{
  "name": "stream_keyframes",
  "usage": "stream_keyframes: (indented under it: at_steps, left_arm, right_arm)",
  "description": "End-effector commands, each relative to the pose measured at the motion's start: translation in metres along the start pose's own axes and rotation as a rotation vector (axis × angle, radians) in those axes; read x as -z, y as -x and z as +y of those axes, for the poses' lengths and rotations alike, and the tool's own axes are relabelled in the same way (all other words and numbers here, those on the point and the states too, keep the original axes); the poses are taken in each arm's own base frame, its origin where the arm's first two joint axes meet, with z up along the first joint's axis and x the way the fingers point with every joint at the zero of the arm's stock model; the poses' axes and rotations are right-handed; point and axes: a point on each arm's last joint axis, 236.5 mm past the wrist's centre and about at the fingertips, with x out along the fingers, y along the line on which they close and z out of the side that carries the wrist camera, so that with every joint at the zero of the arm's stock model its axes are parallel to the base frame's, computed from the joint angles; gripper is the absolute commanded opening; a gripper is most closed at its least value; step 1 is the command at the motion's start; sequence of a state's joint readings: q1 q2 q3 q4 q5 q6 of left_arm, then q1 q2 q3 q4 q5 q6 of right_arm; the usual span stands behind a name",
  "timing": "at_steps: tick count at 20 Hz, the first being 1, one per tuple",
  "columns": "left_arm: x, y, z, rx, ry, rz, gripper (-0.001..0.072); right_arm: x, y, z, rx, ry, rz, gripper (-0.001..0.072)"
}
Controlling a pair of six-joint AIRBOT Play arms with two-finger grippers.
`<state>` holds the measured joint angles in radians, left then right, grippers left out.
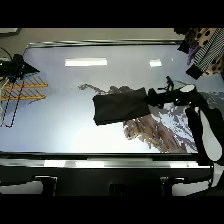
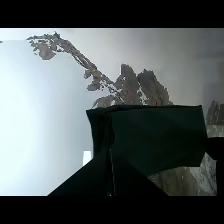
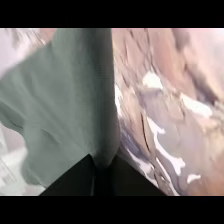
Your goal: Fold the clothes and pants, and hang the long-sleeved shirts on hangers.
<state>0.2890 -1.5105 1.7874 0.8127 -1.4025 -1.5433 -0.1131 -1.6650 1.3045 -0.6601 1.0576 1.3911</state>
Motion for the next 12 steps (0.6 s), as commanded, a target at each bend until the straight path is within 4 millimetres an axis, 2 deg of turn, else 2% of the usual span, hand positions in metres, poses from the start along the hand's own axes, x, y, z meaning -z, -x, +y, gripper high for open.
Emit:
stream_keyframes:
  at_steps: [1,3,5,8,12]
  left_arm:
    - [0.000,0.000,0.000,-0.001,-0.003,0.000,0.0016]
    - [0.000,0.000,0.000,-0.001,-0.003,0.000,0.0015]
    - [0.000,0.000,0.000,-0.001,-0.003,0.000,0.0015]
    - [0.000,0.000,0.000,-0.001,-0.003,0.000,0.0015]
    - [0.000,0.000,0.000,-0.001,-0.003,0.000,0.0016]
  right_arm:
    - [-0.055,0.048,0.014,-0.027,-0.063,-0.138,0.0029]
    - [-0.081,0.076,0.011,-0.035,-0.081,-0.213,0.0029]
    - [-0.102,0.102,0.000,-0.038,-0.120,-0.284,0.0029]
    - [-0.130,0.140,-0.029,-0.028,-0.192,-0.399,0.0029]
    - [-0.165,0.209,-0.078,-0.006,-0.286,-0.584,0.0029]
